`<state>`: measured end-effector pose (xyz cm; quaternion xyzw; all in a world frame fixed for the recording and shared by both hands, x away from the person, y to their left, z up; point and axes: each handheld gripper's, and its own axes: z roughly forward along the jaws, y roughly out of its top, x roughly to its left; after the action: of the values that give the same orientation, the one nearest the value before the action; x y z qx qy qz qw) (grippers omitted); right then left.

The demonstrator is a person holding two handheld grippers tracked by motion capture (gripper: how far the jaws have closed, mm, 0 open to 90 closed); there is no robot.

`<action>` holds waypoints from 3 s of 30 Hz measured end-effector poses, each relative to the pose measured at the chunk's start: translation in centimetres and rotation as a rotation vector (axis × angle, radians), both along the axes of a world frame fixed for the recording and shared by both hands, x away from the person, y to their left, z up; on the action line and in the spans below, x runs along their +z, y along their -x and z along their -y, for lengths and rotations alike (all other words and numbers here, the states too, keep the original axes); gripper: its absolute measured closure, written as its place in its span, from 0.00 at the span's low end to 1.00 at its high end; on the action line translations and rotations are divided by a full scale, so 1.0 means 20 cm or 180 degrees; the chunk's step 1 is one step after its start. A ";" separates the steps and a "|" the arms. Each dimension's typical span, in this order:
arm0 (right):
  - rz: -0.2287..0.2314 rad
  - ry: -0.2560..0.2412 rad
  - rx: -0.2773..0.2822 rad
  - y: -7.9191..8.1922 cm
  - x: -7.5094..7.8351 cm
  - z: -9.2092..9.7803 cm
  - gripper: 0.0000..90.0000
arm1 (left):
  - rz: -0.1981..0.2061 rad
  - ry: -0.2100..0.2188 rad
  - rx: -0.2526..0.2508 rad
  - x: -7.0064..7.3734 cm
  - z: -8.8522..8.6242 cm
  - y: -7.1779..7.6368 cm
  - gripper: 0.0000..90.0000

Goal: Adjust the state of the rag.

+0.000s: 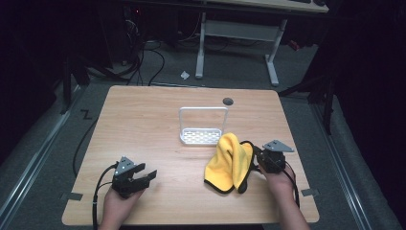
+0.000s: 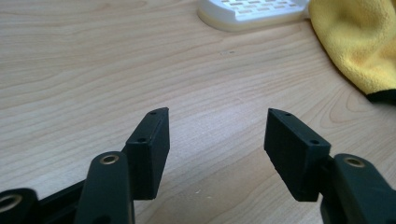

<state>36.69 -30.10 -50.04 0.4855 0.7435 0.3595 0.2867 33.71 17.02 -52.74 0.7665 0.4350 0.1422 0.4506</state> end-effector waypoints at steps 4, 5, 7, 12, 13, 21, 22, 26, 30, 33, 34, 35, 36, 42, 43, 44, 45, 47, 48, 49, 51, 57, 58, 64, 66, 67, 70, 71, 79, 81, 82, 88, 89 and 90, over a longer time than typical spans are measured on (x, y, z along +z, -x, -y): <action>-0.0118 0.0047 0.0095 0.00 -0.03 -0.02 1.00 | -0.0020 -0.0041 -0.0054 -0.01 0.03 0.00 0.45; -0.0188 0.0106 0.0139 0.00 -0.06 -0.05 1.00 | -0.0019 -0.0057 -0.0071 -0.01 0.05 0.01 0.45; -0.0239 0.0143 0.0163 -0.01 -0.08 -0.06 1.00 | -0.0022 -0.0060 -0.0091 -0.01 0.06 0.01 0.45; -0.0307 0.0165 0.0192 -0.01 -0.12 -0.09 1.00 | -0.0023 -0.0055 -0.0154 0.00 0.08 0.02 0.45; -0.0307 0.0171 0.0203 0.00 -0.12 -0.09 1.00 | -0.0029 -0.0054 -0.0166 0.00 0.08 0.02 0.45; -0.0359 0.0292 0.0396 0.05 -0.14 -0.15 1.00 | -0.0023 -0.0073 -0.0301 0.00 0.14 0.05 0.45; -0.0363 0.0289 0.0425 0.06 -0.14 -0.16 1.00 | -0.0018 -0.0085 -0.0323 0.01 0.15 0.05 0.45; -0.0378 0.0299 0.0526 0.08 -0.14 -0.20 1.00 | -0.0016 -0.0090 -0.0412 0.01 0.19 0.07 0.45; -0.0381 0.0297 0.0639 0.10 -0.14 -0.24 1.00 | -0.0007 -0.0134 -0.0529 0.01 0.24 0.09 0.45; -0.0393 0.0280 0.0733 0.11 -0.14 -0.28 1.00 | -0.0011 -0.0144 -0.0599 0.00 0.27 0.10 0.45; -0.0396 0.0275 0.0775 0.11 -0.14 -0.30 1.00 | -0.0014 -0.0150 -0.0618 0.01 0.28 0.11 0.45; -0.0402 0.0266 0.0797 0.12 -0.14 -0.31 1.00 | -0.0006 -0.0150 -0.0640 0.01 0.29 0.11 0.45; -0.0410 0.0270 0.0828 0.12 -0.13 -0.32 1.00 | -0.0002 -0.0149 -0.0662 0.01 0.30 0.12 0.45; -0.0410 0.0292 0.1000 0.16 -0.13 -0.41 1.00 | 0.0023 -0.0131 -0.0785 0.03 0.35 0.15 0.45; -0.0409 0.0286 0.1029 0.16 -0.13 -0.42 1.00 | 0.0035 -0.0139 -0.0804 0.03 0.36 0.16 0.45; -0.0411 0.0298 0.1056 0.17 -0.13 -0.44 1.00 | 0.0045 -0.0153 -0.0826 0.03 0.37 0.16 0.45; -0.0398 0.0311 0.1080 0.17 -0.13 -0.45 1.00 | 0.0052 -0.0165 -0.0844 0.03 0.37 0.17 0.45; -0.0399 0.0320 0.1122 0.18 -0.13 -0.48 1.00 | 0.0053 -0.0189 -0.0883 0.03 0.39 0.18 0.45; -0.0390 0.0326 0.1150 0.18 -0.14 -0.49 1.00 | 0.0054 -0.0201 -0.0903 0.03 0.40 0.18 0.45; -0.0394 0.0337 0.1173 0.19 -0.13 -0.51 1.00 | 0.0059 -0.0206 -0.0921 0.04 0.41 0.19 0.45; -0.0385 0.0343 0.1208 0.20 -0.14 -0.53 1.00 | 0.0051 -0.0221 -0.0939 0.04 0.43 0.20 0.45; -0.0349 0.0360 0.1328 0.22 -0.14 -0.60 1.00 | 0.0065 -0.0166 -0.1070 0.06 0.47 0.24 0.45; -0.0347 0.0365 0.1337 0.22 -0.14 -0.61 0.99 | 0.0081 -0.0177 -0.1077 0.07 0.48 0.25 0.45; -0.0280 0.0369 0.1380 0.23 -0.12 -0.62 0.89 | 0.0063 -0.0093 -0.1130 0.08 0.48 0.26 0.45; -0.0147 0.0347 0.1260 0.24 -0.07 -0.58 0.85 | 0.0036 -0.0077 -0.1170 0.08 0.49 0.26 0.45; -0.0103 0.0305 0.1205 0.25 -0.05 -0.55 0.85 | 0.0023 -0.0052 -0.1193 0.08 0.49 0.27 0.44; -0.0067 0.0219 0.1062 0.27 -0.02 -0.47 0.83 | 0.0067 -0.0029 -0.1235 0.10 0.51 0.29 0.43; -0.0073 0.0242 0.1023 0.28 -0.02 -0.45 0.82 | 0.0085 -0.0019 -0.1243 0.10 0.51 0.29 0.43; -0.0311 0.0124 0.1042 0.33 -0.08 -0.44 0.72 | -0.0127 -0.0230 -0.1269 0.04 0.62 0.31 0.47; -0.0384 0.0104 0.1066 0.32 -0.10 -0.46 0.71 | -0.0182 -0.0236 -0.1249 0.03 0.62 0.30 0.61; -0.0404 0.0110 0.1081 0.32 -0.11 -0.47 0.71 | -0.0193 -0.0219 -0.1234 0.03 0.62 0.30 0.68; -0.0482 0.0133 0.1125 0.32 -0.14 -0.50 0.72 | -0.0024 -0.0137 -0.1016 0.07 0.54 0.27 0.92; -0.0496 0.0113 0.1128 0.31 -0.14 -0.50 0.73 | 0.0003 -0.0130 -0.0981 0.08 0.52 0.27 0.93; -0.0501 0.0095 0.1136 0.31 -0.14 -0.50 0.74 | 0.0016 -0.0111 -0.0947 0.09 0.51 0.27 0.93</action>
<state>30.49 -20.12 -52.84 0.3683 0.8432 0.3545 0.1666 28.40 6.89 -50.93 0.8299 0.3129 0.0833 0.4543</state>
